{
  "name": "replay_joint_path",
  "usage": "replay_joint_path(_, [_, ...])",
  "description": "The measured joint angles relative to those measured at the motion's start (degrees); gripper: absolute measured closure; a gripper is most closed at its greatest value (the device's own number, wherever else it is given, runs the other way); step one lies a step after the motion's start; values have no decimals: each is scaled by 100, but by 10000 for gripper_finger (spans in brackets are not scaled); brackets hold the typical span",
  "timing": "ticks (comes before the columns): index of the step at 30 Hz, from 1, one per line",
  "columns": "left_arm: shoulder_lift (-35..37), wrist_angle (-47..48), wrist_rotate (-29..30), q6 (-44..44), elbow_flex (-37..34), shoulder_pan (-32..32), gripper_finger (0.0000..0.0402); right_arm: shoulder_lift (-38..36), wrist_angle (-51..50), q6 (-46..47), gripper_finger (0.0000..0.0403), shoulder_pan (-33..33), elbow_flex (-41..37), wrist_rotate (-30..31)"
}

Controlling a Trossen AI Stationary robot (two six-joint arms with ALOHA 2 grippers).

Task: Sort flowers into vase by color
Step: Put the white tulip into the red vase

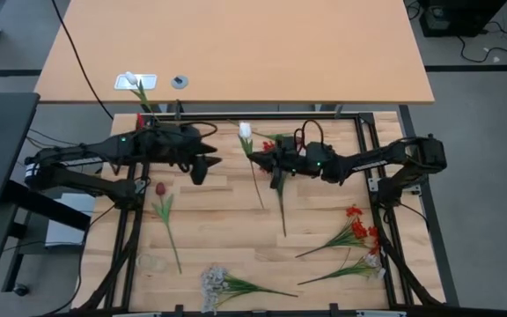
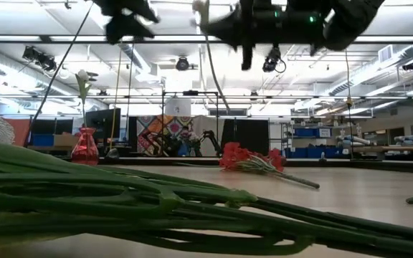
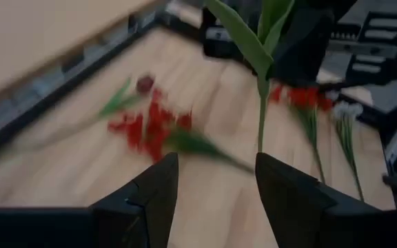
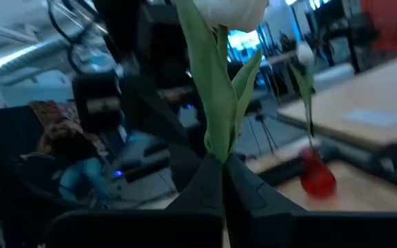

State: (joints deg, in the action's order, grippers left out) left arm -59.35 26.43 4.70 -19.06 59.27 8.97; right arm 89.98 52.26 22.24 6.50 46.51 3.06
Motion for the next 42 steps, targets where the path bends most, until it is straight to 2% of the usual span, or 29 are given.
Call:
replay_joint_path(9, [-591,-1196,-12,308,0,22,203,-17,-150,-235,398,200,750,-336])
replay_joint_path(18, [-1008,-2627,-518,460,-2,15,220,-10,-327,-593,397,377,1158,-754])
replay_joint_path(28, [-969,-3033,-545,474,-2,271,302,-10,-295,-594,396,454,1171,-1019])
replay_joint_path(33, [-969,-3048,-969,488,-2,381,361,-10,-301,-510,394,501,1170,-1036])
replay_joint_path(36, [-959,-3042,-1152,517,-2,382,392,-10,-328,-169,378,566,1169,-1025])
replay_joint_path(40, [-833,-2874,-1108,564,-4,387,397,-43,-507,426,329,738,1171,-1226])
replay_joint_path(42, [-682,-2693,-861,641,-4,383,398,-105,-641,712,301,848,1168,-1491])
